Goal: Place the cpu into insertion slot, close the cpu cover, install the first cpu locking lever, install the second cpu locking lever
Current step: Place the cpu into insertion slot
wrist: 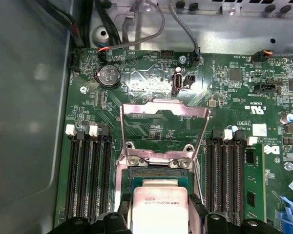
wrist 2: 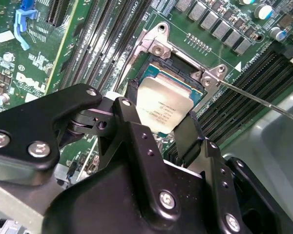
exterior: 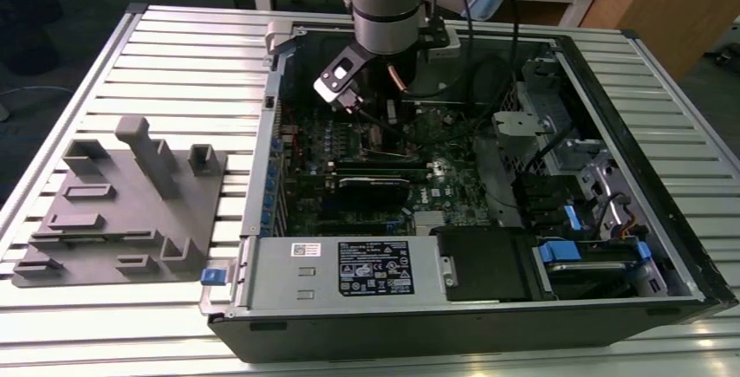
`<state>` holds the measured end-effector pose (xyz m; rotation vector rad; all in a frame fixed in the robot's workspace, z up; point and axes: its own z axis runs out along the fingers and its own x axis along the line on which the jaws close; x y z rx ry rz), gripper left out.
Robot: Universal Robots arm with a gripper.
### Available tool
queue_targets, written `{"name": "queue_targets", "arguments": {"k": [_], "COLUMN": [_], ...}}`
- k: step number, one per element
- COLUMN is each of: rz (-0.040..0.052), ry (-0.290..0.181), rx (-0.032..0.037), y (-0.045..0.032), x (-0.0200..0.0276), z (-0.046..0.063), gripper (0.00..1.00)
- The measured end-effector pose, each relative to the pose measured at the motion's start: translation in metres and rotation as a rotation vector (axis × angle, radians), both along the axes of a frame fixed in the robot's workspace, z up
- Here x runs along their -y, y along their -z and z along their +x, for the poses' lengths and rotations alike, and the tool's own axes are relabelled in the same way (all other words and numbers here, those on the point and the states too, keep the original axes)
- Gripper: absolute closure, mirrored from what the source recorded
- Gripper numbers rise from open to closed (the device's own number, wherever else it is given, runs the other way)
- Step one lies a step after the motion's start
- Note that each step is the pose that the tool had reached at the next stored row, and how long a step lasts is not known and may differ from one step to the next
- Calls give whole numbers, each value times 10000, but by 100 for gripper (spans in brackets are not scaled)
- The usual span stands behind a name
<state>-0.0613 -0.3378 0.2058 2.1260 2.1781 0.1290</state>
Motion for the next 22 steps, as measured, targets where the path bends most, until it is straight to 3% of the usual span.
{"name": "queue_targets", "arguments": {"k": [16,22], "rz": [8,6], "ry": [77,387], "rx": [-1,-2], "y": [102,110], "x": [-40,-39], "z": [27,27], "gripper": [46,46]}}
